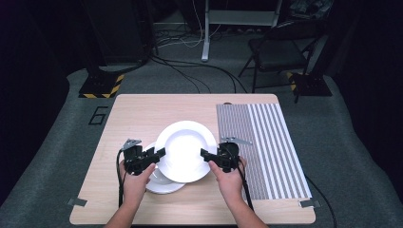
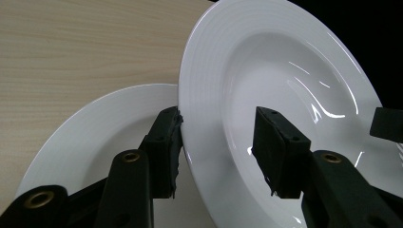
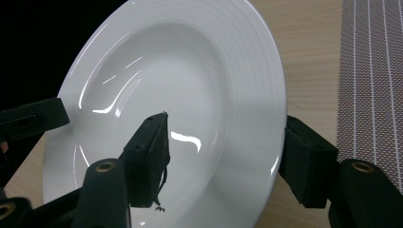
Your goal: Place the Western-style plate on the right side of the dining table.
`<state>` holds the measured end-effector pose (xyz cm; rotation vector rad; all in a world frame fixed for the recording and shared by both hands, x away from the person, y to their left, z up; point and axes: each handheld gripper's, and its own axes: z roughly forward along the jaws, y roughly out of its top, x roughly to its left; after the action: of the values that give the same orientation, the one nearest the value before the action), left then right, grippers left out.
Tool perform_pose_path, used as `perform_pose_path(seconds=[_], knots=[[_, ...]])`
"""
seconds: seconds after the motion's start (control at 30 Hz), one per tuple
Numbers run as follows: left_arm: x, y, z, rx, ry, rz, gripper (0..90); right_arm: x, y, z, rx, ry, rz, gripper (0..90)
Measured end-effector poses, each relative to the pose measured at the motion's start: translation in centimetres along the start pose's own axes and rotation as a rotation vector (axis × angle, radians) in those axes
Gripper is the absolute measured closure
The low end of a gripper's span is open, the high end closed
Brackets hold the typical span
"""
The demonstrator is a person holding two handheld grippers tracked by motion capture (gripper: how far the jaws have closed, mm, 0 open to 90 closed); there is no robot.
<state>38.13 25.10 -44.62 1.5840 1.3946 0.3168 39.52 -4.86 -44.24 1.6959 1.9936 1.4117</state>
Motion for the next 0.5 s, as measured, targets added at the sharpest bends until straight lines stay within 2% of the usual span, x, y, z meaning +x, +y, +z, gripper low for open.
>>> perform_pose_path(seconds=[0.23,0.4,0.5], knots=[[-0.58,0.12,0.52,-0.013,0.002,0.008,54.5,-0.39,0.28,-0.36,-0.015,-0.012,-0.001,38.7],[-0.81,0.12,0.84,-0.018,0.002,-0.004,54.7,-0.74,0.18,-0.27,-0.003,-0.024,0.005,38.8],[-0.82,0.12,0.9,-0.013,0.008,0.004,55.0,-0.82,0.05,-0.31,-0.005,-0.024,0.008,38.9]])
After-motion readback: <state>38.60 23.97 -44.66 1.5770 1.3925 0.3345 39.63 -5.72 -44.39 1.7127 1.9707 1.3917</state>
